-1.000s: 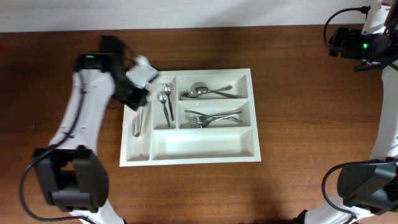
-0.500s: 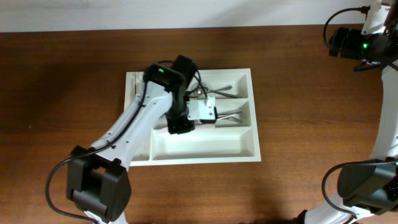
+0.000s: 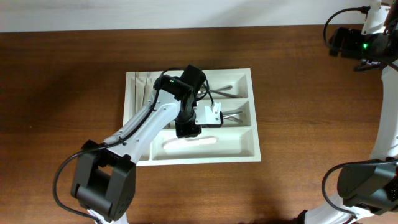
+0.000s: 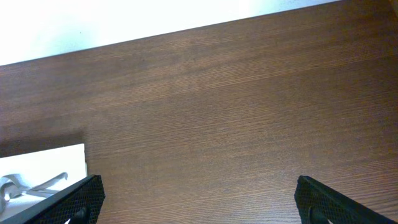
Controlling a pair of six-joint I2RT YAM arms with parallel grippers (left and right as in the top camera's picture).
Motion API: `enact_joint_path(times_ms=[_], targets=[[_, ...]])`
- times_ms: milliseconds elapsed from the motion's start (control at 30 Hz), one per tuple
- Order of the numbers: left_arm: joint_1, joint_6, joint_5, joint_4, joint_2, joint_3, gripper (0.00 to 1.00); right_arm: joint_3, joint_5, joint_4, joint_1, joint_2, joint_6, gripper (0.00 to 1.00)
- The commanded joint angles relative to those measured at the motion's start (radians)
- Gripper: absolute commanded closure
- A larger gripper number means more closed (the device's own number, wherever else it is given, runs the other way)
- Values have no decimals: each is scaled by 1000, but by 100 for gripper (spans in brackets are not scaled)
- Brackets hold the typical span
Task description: Pack container
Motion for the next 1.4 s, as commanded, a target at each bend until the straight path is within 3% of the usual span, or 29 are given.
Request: enact_joint_path(times_ms=[0, 133, 367, 533, 700, 933, 1367], targets=[[-5, -62, -56, 8, 4, 13, 1, -3, -12, 4, -1, 5, 8, 1], [-5, -190, -190, -38, -4, 106, 1, -3, -12, 4, -1, 5, 8, 1], [66, -380, -285, -215, -70, 360, 1, -3, -12, 4, -1, 5, 8, 1], [248, -475, -292, -257, -168, 430, 1, -3, -12, 4, -1, 5, 8, 1], [536, -620, -290, -245, -242, 430, 1, -3, -12, 4, -1, 5, 8, 1], [808, -628, -275, -255, -250, 429, 1, -3, -12, 4, -1, 5, 8, 1], [850, -627, -276, -256, -250, 429, 1, -3, -12, 4, -1, 5, 8, 1]])
